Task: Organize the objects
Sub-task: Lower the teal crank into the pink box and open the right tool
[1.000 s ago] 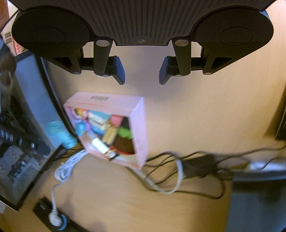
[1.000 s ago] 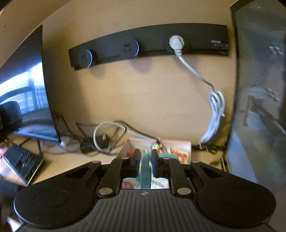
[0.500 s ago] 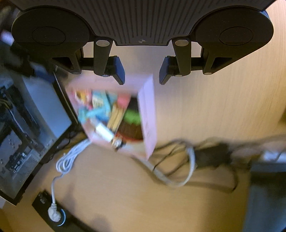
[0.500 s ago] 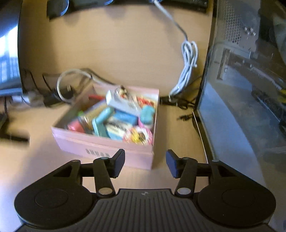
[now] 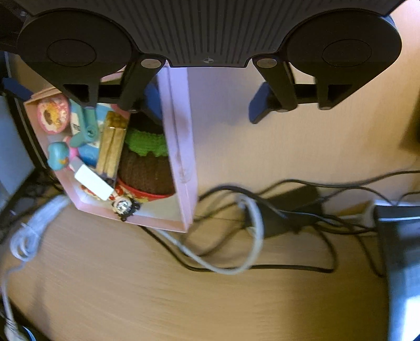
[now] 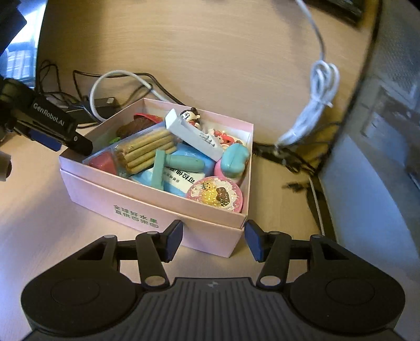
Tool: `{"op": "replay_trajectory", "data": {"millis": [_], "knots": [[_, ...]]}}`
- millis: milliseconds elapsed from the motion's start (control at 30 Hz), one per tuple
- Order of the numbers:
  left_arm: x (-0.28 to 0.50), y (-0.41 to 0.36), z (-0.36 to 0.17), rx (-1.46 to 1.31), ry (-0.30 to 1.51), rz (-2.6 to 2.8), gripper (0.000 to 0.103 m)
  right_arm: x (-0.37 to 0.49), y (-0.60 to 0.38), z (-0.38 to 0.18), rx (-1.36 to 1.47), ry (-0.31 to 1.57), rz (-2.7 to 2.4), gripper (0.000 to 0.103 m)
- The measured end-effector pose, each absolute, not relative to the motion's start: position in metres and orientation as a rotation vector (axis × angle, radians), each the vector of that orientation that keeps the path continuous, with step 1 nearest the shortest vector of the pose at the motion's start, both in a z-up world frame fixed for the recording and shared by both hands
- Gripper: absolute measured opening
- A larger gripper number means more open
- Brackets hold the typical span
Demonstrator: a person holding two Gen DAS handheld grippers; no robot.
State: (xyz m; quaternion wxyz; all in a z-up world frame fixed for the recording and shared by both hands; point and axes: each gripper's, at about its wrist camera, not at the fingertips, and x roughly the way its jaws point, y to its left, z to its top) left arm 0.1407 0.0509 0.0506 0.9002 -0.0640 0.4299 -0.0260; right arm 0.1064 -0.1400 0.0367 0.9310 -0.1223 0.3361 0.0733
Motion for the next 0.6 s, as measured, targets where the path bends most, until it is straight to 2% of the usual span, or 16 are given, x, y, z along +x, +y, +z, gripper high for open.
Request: {"op": "replay_trajectory", "data": {"millis": [33, 100, 400, 533, 600], "knots": [[0.145, 0.057, 0.049, -0.134, 0.889, -0.048, 0.093, 0.111, -0.138, 0.037, -0.243, 0.687, 0.158, 0.054], [0.153, 0.065, 0.046, -0.132, 0.898, -0.042, 0.103, 0.116, -0.132, 0.036, -0.244, 0.691, 0.163, 0.056], [0.152, 0.061, 0.04, -0.083, 0.887, -0.086, 0.102, 0.113, -0.126, 0.035, -0.235, 0.697, 0.103, 0.061], [0.136, 0.066, 0.056, -0.075, 0.85, -0.139, 0.102, 0.088, -0.127, 0.047, -0.183, 0.69, 0.049, 0.081], [0.125, 0.069, 0.064, -0.073, 0.84, -0.172, 0.102, 0.068, -0.123, 0.049, -0.169, 0.696, 0.014, 0.082]]}}
